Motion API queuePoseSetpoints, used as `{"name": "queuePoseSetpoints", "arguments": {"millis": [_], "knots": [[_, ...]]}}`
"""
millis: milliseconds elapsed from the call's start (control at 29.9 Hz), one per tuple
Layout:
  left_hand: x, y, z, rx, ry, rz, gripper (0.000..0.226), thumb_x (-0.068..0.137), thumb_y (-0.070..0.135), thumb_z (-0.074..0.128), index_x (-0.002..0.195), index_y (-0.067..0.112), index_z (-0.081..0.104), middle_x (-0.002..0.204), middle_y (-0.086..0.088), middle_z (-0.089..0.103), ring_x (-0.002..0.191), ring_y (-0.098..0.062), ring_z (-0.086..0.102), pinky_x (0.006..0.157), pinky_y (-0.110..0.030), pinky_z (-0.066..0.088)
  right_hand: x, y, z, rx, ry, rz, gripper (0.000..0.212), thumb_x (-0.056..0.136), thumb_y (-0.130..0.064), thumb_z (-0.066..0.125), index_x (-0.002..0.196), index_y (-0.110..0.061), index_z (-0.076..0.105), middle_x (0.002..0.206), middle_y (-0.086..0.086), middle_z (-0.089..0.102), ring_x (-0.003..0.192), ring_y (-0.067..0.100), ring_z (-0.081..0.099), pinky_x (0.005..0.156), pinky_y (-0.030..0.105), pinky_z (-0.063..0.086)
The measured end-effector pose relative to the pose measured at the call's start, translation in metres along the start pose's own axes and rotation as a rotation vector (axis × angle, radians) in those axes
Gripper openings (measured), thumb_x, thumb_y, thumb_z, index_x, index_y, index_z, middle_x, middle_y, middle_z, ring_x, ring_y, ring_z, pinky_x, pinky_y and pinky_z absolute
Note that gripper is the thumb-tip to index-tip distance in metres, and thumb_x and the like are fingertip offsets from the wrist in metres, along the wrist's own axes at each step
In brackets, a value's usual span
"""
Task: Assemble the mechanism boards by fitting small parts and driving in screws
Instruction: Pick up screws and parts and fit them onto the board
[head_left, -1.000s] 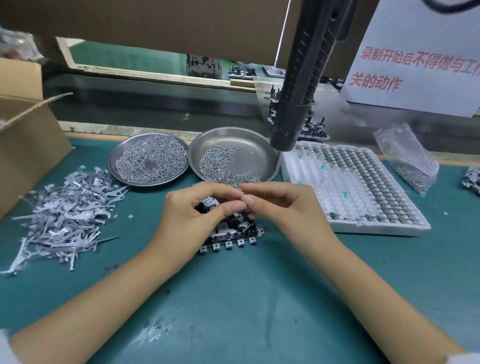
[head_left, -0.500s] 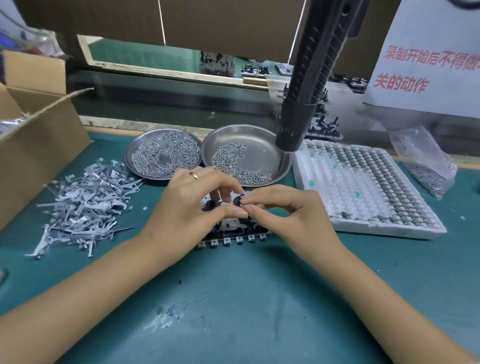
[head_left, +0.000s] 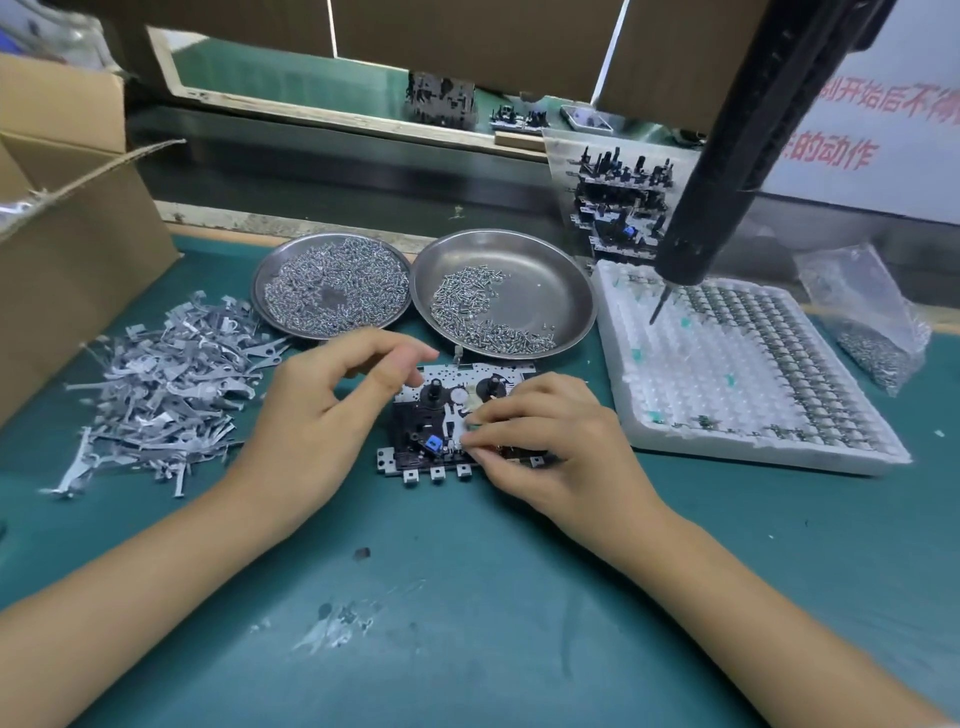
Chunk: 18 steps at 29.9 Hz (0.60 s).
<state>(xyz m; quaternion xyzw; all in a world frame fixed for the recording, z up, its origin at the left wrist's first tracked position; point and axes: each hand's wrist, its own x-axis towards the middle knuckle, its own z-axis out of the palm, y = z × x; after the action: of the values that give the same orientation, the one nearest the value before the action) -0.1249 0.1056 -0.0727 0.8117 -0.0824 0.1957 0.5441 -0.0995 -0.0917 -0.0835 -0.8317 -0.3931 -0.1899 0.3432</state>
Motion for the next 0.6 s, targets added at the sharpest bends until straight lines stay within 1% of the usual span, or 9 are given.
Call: {"name": "queuePoseSetpoints", "arguments": {"millis": [67,134,167,234,301,367,468,534,601], "knots": [[0.000,0.002,0.000,0.052,-0.011,0.014,0.015,0.088,0.036,0.053,0.087,0.037,0.068,0.085,0.014,0.068,0.087,-0.002,0.062,0.081,-0.013,0.044,0.000,0.000,0.000,-0.050,-0.007,-0.048,0.008,0.076,-0.015,0.073,0.083,-0.015,0.078,0.090,-0.004,0.072,0.080,0.024,0.059,0.078,0.041,0.045],[-0.002,0.005,0.001,0.139,-0.044,0.075,0.015,0.088,0.033,0.056,0.087,0.026,0.070,0.084,0.011,0.067,0.086,-0.003,0.060,0.080,-0.011,0.041,0.001,0.000,-0.001,-0.077,-0.031,-0.079,0.009,0.077,-0.014,0.073,0.084,-0.014,0.078,0.092,-0.002,0.072,0.080,0.027,0.060,0.077,0.043,0.047],[-0.003,0.007,0.002,0.179,-0.073,0.113,0.016,0.087,0.033,0.058,0.088,0.022,0.070,0.084,0.010,0.066,0.084,-0.004,0.059,0.080,-0.012,0.041,0.001,0.000,-0.002,-0.069,-0.055,-0.082,0.009,0.077,-0.013,0.073,0.085,-0.013,0.078,0.093,-0.001,0.072,0.081,0.027,0.060,0.077,0.044,0.047],[-0.006,0.009,0.003,0.250,-0.160,0.170,0.021,0.080,0.035,0.058,0.092,0.021,0.069,0.084,0.008,0.063,0.082,-0.006,0.059,0.082,-0.023,0.045,0.002,0.000,-0.005,-0.029,-0.108,-0.066,0.011,0.079,-0.011,0.071,0.088,-0.012,0.077,0.096,0.001,0.071,0.084,0.026,0.060,0.077,0.043,0.047],[-0.009,0.009,0.006,0.310,-0.230,0.202,0.026,0.074,0.032,0.064,0.097,0.020,0.067,0.089,0.009,0.063,0.085,-0.008,0.059,0.083,-0.036,0.048,0.002,-0.001,-0.007,0.032,-0.143,-0.022,0.013,0.079,-0.007,0.071,0.089,-0.011,0.077,0.096,0.002,0.070,0.085,0.023,0.059,0.079,0.041,0.047],[-0.011,0.008,0.010,0.351,-0.251,0.209,0.032,0.070,0.026,0.069,0.101,0.019,0.067,0.092,0.011,0.062,0.089,-0.010,0.058,0.084,-0.041,0.048,0.002,-0.002,-0.008,0.115,-0.152,0.055,0.014,0.079,-0.003,0.073,0.091,-0.009,0.077,0.094,0.002,0.071,0.086,0.022,0.060,0.081,0.039,0.048],[-0.011,0.007,0.012,0.373,-0.248,0.222,0.036,0.070,0.033,0.066,0.104,0.023,0.065,0.092,0.018,0.060,0.090,-0.004,0.054,0.086,-0.036,0.044,0.005,-0.005,-0.009,0.209,-0.137,0.167,0.017,0.076,-0.002,0.076,0.092,-0.007,0.076,0.092,0.002,0.072,0.087,0.019,0.061,0.084,0.030,0.048],[-0.011,0.005,0.012,0.390,-0.243,0.230,0.038,0.070,0.038,0.061,0.104,0.024,0.065,0.091,0.018,0.062,0.089,-0.002,0.053,0.087,-0.033,0.040,0.005,-0.007,-0.009,0.232,-0.120,0.189,0.015,0.075,-0.001,0.077,0.089,-0.006,0.077,0.092,0.002,0.072,0.088,0.018,0.062,0.084,0.024,0.047],[-0.012,0.004,0.012,0.413,-0.236,0.240,0.038,0.070,0.040,0.059,0.104,0.024,0.066,0.092,0.017,0.064,0.090,-0.003,0.053,0.090,-0.031,0.036,0.005,-0.008,-0.008,0.269,-0.109,0.229,0.016,0.075,0.001,0.076,0.089,-0.005,0.077,0.092,0.003,0.070,0.089,0.017,0.062,0.084,0.022,0.046]]}}
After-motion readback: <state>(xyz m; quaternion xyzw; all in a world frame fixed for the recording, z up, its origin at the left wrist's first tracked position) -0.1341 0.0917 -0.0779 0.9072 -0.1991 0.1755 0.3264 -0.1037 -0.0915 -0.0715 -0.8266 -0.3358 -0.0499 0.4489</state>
